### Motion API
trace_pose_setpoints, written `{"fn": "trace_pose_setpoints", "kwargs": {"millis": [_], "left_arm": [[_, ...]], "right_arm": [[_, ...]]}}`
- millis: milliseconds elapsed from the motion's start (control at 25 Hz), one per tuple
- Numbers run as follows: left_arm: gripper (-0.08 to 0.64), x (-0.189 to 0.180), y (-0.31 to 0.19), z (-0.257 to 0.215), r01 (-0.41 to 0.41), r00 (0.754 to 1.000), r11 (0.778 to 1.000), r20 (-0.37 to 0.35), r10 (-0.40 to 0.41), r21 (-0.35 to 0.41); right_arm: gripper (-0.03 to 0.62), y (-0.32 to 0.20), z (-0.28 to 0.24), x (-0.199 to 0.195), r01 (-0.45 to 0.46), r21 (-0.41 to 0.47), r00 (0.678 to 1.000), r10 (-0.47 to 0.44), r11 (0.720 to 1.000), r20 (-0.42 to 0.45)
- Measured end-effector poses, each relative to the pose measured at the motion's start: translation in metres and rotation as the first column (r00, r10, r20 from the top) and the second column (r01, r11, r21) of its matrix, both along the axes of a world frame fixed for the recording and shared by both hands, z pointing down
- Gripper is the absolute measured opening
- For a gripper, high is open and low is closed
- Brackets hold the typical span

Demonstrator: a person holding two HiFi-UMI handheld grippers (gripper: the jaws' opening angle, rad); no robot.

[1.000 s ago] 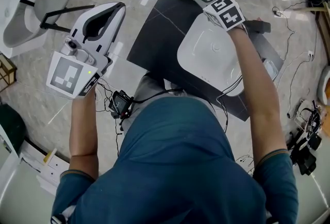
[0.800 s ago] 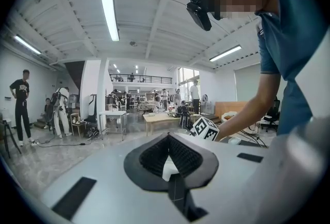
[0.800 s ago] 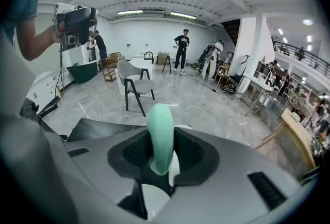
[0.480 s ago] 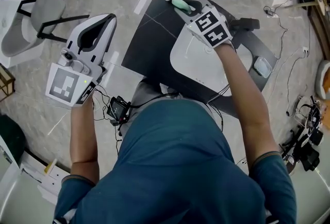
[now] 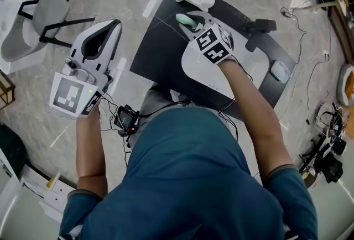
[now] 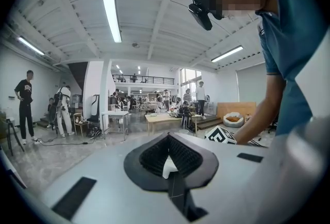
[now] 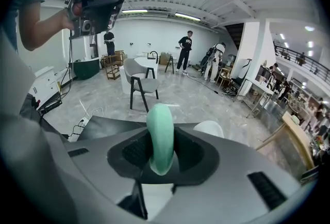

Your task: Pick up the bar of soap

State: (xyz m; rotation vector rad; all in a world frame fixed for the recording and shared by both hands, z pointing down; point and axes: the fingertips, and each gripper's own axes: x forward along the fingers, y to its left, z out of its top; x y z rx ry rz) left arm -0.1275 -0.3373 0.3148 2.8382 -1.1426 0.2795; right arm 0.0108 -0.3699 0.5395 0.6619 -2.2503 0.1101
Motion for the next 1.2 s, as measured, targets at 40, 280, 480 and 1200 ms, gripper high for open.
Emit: {"fn": "trace_pose_setpoints", "kwargs": {"millis": [40,280,480,1200], "left_arm": [[0.002,0.000,0.001,0.001,0.001,1.000,1.000,0.000,-0.001,0.000],[0.002,-0.003,0.005,0.004,0.008,1.000,1.000,-0.003,-0.008,-0.007],[0.002,-0.008,0.007,0.006,0.014,1.000,1.000,-0.006,-0.014,-0.012],[0.002,-0.021,0.016,0.014,0.015,1.000,1.000,-0.014,-0.015,-0.020]], "right_arm": [[0.127,0.003,0.004,-0.002,0.002,-0.006,1.000,-0.002,1.000,-0.004],[0.127,0.022,0.029,-0.009,0.013,-0.050,0.999,-0.016,0.999,-0.040],[0.127,0.035,0.050,-0.018,0.027,-0.078,0.997,-0.032,0.997,-0.068],[0.129,0.066,0.101,-0.031,0.020,-0.116,0.982,-0.041,0.993,-0.182]]}}
